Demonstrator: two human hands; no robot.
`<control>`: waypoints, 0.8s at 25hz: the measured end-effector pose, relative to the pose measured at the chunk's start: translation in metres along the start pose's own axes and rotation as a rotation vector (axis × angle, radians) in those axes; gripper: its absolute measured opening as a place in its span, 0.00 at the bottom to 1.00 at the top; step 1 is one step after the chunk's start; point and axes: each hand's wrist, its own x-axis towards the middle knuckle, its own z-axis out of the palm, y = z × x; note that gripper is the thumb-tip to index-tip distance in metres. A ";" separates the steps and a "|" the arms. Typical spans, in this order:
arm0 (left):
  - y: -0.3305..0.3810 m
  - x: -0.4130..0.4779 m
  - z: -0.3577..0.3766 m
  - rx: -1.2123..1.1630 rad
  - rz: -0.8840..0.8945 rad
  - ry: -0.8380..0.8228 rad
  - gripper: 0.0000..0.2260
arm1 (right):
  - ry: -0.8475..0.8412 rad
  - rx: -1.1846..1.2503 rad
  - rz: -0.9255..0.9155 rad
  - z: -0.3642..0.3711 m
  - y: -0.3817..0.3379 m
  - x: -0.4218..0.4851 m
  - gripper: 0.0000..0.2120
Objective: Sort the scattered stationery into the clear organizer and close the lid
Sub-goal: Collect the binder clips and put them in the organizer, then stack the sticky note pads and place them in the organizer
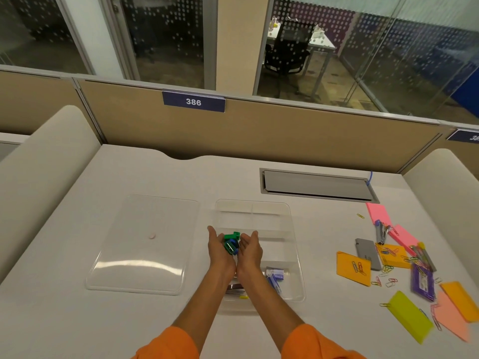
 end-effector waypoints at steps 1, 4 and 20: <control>0.002 0.000 0.001 0.069 0.023 0.019 0.37 | 0.001 -0.021 -0.009 -0.001 0.000 0.000 0.22; 0.004 -0.002 0.001 0.285 0.089 0.064 0.37 | -0.005 -0.071 -0.047 -0.004 -0.002 0.003 0.24; -0.082 -0.031 0.056 0.099 0.138 -0.305 0.19 | -0.129 0.236 -0.350 -0.103 -0.084 -0.007 0.13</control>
